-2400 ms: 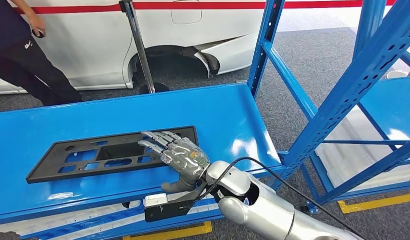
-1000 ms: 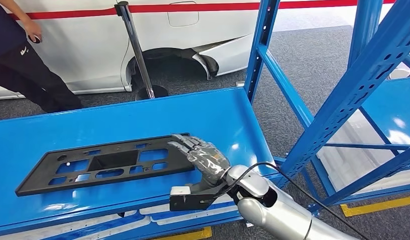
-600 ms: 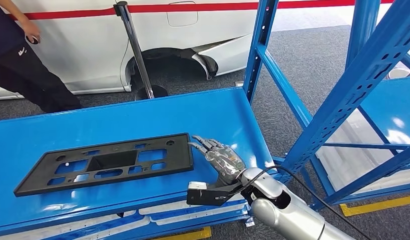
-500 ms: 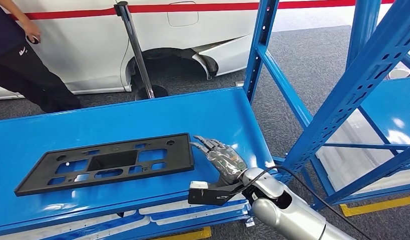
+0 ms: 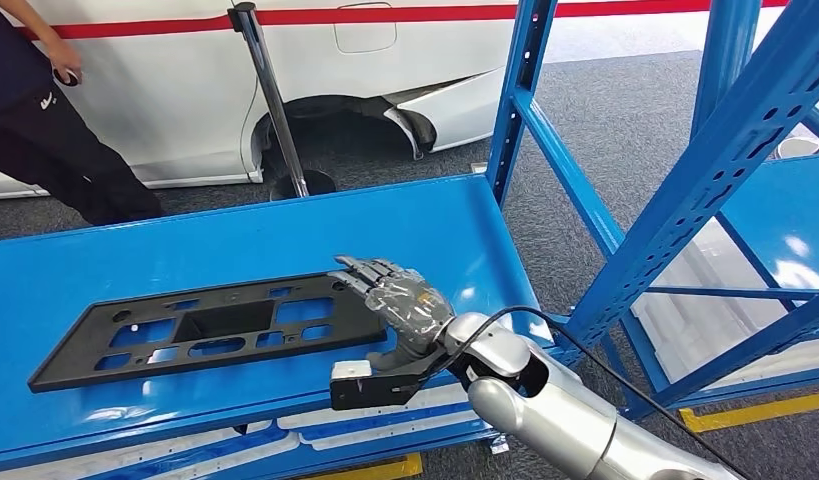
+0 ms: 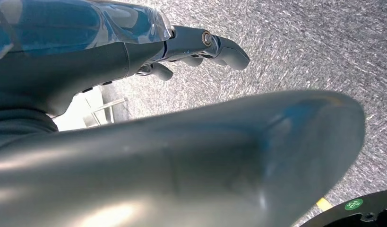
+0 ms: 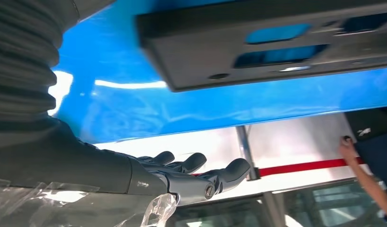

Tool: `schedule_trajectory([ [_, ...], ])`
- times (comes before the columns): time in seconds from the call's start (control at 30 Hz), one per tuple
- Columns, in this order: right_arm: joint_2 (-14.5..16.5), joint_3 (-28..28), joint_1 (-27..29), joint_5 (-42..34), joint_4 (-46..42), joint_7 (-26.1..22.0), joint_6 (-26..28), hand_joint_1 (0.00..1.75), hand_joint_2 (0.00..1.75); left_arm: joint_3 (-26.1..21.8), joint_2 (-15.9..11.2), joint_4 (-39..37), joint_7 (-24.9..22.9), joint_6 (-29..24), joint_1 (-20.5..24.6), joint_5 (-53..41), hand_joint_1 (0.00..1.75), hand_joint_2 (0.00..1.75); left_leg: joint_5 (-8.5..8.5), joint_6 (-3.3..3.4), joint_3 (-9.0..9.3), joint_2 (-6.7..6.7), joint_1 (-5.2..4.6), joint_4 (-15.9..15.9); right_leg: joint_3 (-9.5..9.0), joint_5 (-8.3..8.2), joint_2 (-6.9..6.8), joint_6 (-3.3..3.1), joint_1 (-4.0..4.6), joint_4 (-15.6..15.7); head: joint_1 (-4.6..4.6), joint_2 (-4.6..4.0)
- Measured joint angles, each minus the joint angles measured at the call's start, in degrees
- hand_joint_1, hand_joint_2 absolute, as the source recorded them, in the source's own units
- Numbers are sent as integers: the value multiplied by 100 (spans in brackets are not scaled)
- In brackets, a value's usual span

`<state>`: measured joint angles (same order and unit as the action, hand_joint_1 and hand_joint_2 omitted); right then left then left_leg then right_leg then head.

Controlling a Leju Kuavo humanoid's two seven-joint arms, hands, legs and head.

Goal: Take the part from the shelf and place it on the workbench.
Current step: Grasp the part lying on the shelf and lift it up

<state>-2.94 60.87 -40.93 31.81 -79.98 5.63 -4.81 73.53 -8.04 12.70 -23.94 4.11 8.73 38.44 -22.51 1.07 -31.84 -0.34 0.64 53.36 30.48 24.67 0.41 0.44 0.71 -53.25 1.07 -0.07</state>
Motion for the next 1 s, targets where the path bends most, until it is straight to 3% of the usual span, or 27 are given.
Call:
schedule_trajectory([
  [0.33, 658, 415, -232, 128, 684, -98, -142, 0, 175, 19, 2, 0, -13, 65, 45, -3, 0, 0, 0, 0, -1, -3, 0, -1, -1, 1, -3, -1, 0, 0, 0, 0],
  [1.0, 1411, 822, -338, 39, 1951, -384, -236, 0, 175, 139, 2, 0, -58, 174, 109, -21, 0, 0, 0, -1, 0, -2, 1, -1, 1, 1, -1, -2, 1, 0, 0, 0],
])
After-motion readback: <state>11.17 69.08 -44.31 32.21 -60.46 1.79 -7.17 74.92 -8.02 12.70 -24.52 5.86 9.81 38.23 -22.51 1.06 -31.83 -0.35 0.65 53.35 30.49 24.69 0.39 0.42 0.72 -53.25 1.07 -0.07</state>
